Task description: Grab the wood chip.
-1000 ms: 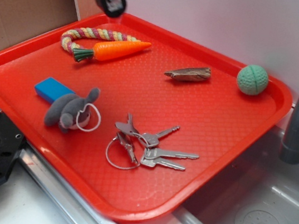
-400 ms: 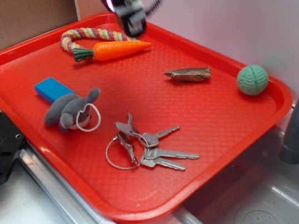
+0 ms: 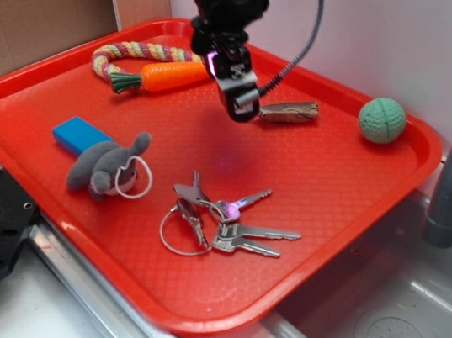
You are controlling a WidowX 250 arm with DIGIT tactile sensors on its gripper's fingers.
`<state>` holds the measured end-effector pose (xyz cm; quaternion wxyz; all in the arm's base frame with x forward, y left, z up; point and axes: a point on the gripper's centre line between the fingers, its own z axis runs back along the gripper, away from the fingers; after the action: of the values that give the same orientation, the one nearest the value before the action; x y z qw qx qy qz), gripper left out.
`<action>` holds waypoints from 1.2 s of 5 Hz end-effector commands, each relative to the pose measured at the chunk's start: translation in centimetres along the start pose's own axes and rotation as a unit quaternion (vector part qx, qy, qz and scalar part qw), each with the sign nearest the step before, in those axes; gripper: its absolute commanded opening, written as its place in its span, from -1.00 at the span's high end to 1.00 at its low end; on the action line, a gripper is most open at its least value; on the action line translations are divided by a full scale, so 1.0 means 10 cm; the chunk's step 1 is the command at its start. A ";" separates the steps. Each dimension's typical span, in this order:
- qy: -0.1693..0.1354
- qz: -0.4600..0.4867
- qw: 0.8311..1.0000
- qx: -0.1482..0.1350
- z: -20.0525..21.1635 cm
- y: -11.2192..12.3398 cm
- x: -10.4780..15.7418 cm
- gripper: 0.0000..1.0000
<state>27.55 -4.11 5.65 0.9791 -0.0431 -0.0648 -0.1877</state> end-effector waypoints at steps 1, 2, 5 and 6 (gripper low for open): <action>-0.009 -0.023 1.000 0.010 -0.04 0.20 0.35 -1.00; 0.014 -0.033 0.999 -0.003 -0.24 0.17 0.42 -1.00; 0.022 -0.032 0.999 0.010 -0.21 0.05 0.40 1.00; 0.024 -0.019 0.999 0.027 0.00 -0.01 0.35 1.00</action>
<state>29.95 -4.87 4.28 0.9802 -0.0140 -0.0132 -0.1972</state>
